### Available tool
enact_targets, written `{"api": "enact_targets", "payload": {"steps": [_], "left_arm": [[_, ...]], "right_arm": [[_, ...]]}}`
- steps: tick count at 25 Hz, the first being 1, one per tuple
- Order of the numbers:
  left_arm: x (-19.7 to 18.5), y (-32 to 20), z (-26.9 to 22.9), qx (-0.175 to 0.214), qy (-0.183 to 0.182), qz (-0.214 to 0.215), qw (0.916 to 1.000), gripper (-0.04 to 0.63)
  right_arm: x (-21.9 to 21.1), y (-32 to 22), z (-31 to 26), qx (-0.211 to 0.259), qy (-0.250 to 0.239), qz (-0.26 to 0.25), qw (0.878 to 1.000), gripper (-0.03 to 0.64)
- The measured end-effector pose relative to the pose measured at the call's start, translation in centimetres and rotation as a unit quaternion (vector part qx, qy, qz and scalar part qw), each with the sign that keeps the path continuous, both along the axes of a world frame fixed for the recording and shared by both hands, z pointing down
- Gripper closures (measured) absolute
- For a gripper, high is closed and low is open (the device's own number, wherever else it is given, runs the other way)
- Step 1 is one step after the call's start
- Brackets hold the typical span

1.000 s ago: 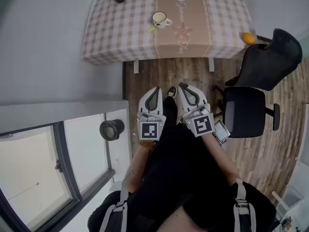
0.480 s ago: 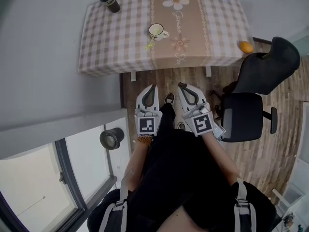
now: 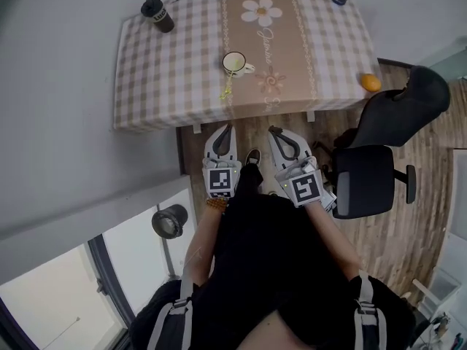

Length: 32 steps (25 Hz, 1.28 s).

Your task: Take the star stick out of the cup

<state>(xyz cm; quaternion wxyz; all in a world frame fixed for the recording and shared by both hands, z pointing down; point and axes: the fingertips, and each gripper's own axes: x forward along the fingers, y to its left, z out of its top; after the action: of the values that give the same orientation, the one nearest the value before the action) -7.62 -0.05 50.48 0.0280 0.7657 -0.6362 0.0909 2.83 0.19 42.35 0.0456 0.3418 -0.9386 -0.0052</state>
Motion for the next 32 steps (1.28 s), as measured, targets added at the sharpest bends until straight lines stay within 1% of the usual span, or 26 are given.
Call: {"api": "enact_targets", "payload": {"steps": [8, 10, 13, 17, 19, 24, 31, 32], "left_arm": [[-2.2, -3.6, 2.7, -0.021, 0.003, 0.012, 0.9997, 0.581], [-2.8, -4.5, 3.6, -0.024, -0.004, 0.015, 0.9996, 0.581], [-3.5, -6.0, 5.1, -0.027, -0.029, 0.02, 0.999, 0.58], [-3.8, -8.0, 6.5, -0.03, -0.035, 0.034, 0.9984, 0.58], [-3.8, -9.0, 6.9, -0.026, -0.034, 0.046, 0.998, 0.537], [-3.8, -11.4, 7.1, -0.007, -0.04, 0.063, 0.9972, 0.537], [-3.2, -14.4, 6.1, 0.012, -0.039, 0.092, 0.9949, 0.537], [-3.1, -14.7, 6.0, 0.015, -0.038, 0.097, 0.9944, 0.521]], "right_arm": [[-2.7, -3.3, 0.6, -0.003, 0.007, 0.003, 1.0, 0.611], [-3.3, -4.0, 0.8, 0.001, 0.01, 0.007, 1.0, 0.611], [-3.9, -5.3, 1.0, 0.002, 0.014, 0.018, 1.0, 0.611], [-4.4, -7.1, 1.1, 0.009, 0.012, 0.03, 0.999, 0.611], [-4.6, -7.9, 1.2, 0.012, 0.016, 0.036, 0.999, 0.611], [-5.0, -9.5, 1.7, 0.015, 0.024, 0.052, 0.998, 0.611], [-4.9, -11.6, 1.6, 0.018, 0.028, 0.077, 0.996, 0.611], [-4.9, -11.7, 1.7, 0.017, 0.027, 0.08, 0.996, 0.611]]}}
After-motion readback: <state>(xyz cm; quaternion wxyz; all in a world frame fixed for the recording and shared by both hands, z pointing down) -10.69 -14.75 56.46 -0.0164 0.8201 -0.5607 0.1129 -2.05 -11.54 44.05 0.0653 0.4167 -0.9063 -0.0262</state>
